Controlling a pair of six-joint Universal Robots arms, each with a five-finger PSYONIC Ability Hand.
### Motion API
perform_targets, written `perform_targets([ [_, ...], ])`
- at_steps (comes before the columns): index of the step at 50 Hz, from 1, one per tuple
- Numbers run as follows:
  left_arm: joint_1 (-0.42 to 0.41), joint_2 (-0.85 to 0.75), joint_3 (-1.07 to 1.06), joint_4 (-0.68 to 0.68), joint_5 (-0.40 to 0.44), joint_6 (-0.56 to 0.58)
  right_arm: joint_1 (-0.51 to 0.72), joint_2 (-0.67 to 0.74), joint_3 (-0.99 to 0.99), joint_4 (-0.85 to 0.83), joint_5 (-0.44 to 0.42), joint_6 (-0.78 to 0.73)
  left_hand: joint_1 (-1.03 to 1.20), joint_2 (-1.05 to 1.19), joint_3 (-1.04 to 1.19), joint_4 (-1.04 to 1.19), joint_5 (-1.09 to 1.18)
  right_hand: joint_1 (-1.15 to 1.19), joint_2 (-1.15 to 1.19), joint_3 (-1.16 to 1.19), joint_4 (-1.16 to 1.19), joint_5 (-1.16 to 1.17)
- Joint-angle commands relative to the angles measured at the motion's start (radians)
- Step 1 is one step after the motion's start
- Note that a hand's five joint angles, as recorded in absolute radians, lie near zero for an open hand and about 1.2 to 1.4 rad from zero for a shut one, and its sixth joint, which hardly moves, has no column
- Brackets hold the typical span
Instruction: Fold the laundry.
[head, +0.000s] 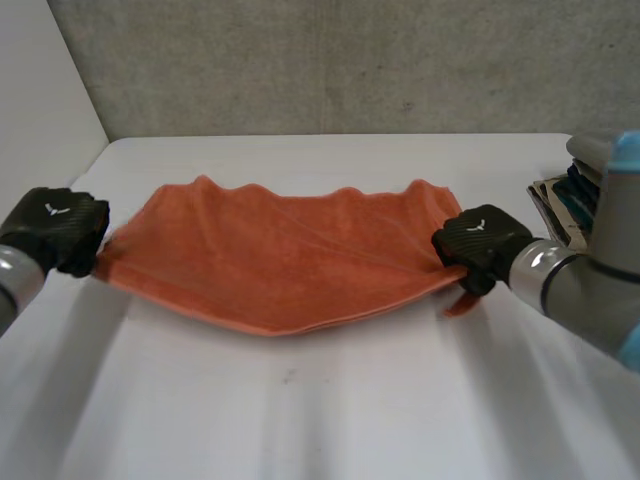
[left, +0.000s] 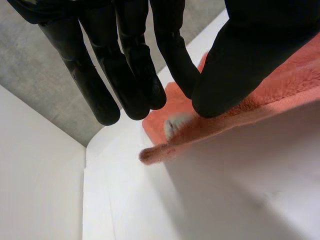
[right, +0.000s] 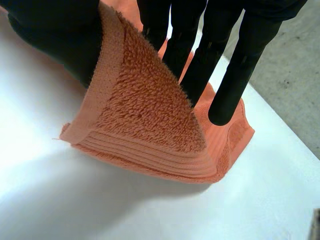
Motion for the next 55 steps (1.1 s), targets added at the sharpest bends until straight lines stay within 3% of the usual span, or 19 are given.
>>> perform_targets([
  [1, 0.021, 0.163, -0.09, -0.187, 0.03, 0.114, -0.027, -0.063, 0.009, 0.261, 0.004, -0.189, 0.222, 0.202, 0.206, 0.197, 0.239, 0.287, 0.216, 0.202, 0.197, 0.189],
  [5, 0.007, 0.051, -0.089, -0.235, -0.015, 0.186, -0.031, -0.031, 0.006, 0.346, 0.003, -0.284, 0.222, 0.202, 0.206, 0.197, 0.239, 0.287, 0.216, 0.202, 0.197, 0.189],
  [9, -0.045, -0.111, -0.011, -0.199, -0.117, 0.226, -0.024, 0.026, -0.028, 0.311, 0.017, -0.286, 0.222, 0.202, 0.206, 0.197, 0.239, 0.287, 0.216, 0.202, 0.197, 0.189],
  [12, -0.087, -0.205, 0.064, -0.15, -0.147, 0.213, -0.012, 0.093, -0.093, 0.237, 0.04, -0.251, 0.222, 0.202, 0.206, 0.197, 0.239, 0.287, 0.216, 0.202, 0.197, 0.189],
  [18, -0.127, -0.322, 0.212, 0.041, -0.116, 0.107, 0.022, 0.194, -0.241, 0.183, 0.086, -0.192, 0.222, 0.202, 0.206, 0.197, 0.239, 0.287, 0.216, 0.202, 0.197, 0.189],
  [20, -0.136, -0.319, 0.232, 0.064, -0.118, 0.03, 0.032, 0.22, -0.276, 0.185, 0.107, -0.143, -0.177, -0.197, -0.194, -0.202, -0.161, 0.287, 0.216, 0.202, 0.197, 0.189],
  [23, -0.145, -0.273, 0.201, -0.006, -0.118, -0.057, 0.038, 0.225, -0.276, 0.168, 0.121, -0.079, -0.713, -0.732, -0.729, -0.738, -0.696, 0.287, 0.216, 0.202, 0.197, 0.189],
  [27, -0.145, -0.175, 0.12, -0.086, -0.092, -0.096, 0.028, 0.222, -0.243, 0.099, 0.121, -0.017, -0.987, -1.007, -1.003, -1.012, -0.97, 0.287, 0.216, 0.202, 0.197, 0.189],
  [34, -0.035, -0.06, -0.064, -0.117, 0.049, -0.088, 0.008, 0.233, -0.209, -0.036, 0.139, 0.088, -0.908, -0.928, -0.924, -0.933, -0.892, 0.287, 0.216, 0.202, 0.197, 0.189],
  [40, 0.016, -0.034, -0.156, -0.114, 0.149, -0.084, 0.002, 0.227, -0.195, -0.052, 0.141, 0.135, -0.817, -0.837, -0.833, -0.842, -0.8, 0.287, 0.216, 0.202, 0.197, 0.189],
  [45, 0.027, -0.053, -0.173, -0.103, 0.145, -0.079, 0.009, 0.227, -0.189, -0.052, 0.139, 0.133, -0.793, -0.813, -0.81, -0.819, -0.777, 0.287, 0.216, 0.202, 0.197, 0.189],
  [55, 0.016, -0.199, -0.1, -0.037, 0.043, -0.042, 0.022, 0.224, -0.155, -0.059, 0.135, 0.132, -0.6, -0.62, -0.616, -0.625, -0.583, 0.287, 0.216, 0.202, 0.197, 0.189],
])
